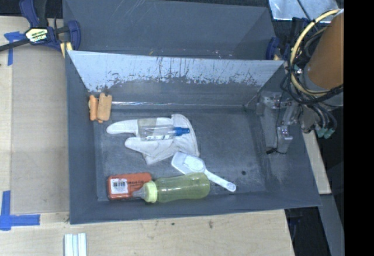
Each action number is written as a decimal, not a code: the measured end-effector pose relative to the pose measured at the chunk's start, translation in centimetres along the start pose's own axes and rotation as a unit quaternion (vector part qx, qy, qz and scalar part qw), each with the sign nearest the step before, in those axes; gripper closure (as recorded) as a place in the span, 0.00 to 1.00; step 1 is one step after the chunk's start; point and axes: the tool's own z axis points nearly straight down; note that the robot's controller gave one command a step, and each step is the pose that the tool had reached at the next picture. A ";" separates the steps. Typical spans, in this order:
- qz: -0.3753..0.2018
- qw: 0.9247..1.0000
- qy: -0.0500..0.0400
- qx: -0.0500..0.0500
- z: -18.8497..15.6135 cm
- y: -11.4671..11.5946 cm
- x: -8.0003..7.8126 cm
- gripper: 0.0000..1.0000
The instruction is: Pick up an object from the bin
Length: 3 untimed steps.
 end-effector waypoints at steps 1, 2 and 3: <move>-0.002 1.000 -0.004 0.001 -0.5 0.1 -0.1 0.00; -0.046 0.999 -0.006 0.001 6.9 3.5 0.6 0.00; 0.006 1.000 -0.002 0.000 8.0 9.2 2.5 0.00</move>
Offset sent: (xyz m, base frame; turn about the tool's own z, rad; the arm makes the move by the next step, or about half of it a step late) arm -0.0174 0.0812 -0.1688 -0.2150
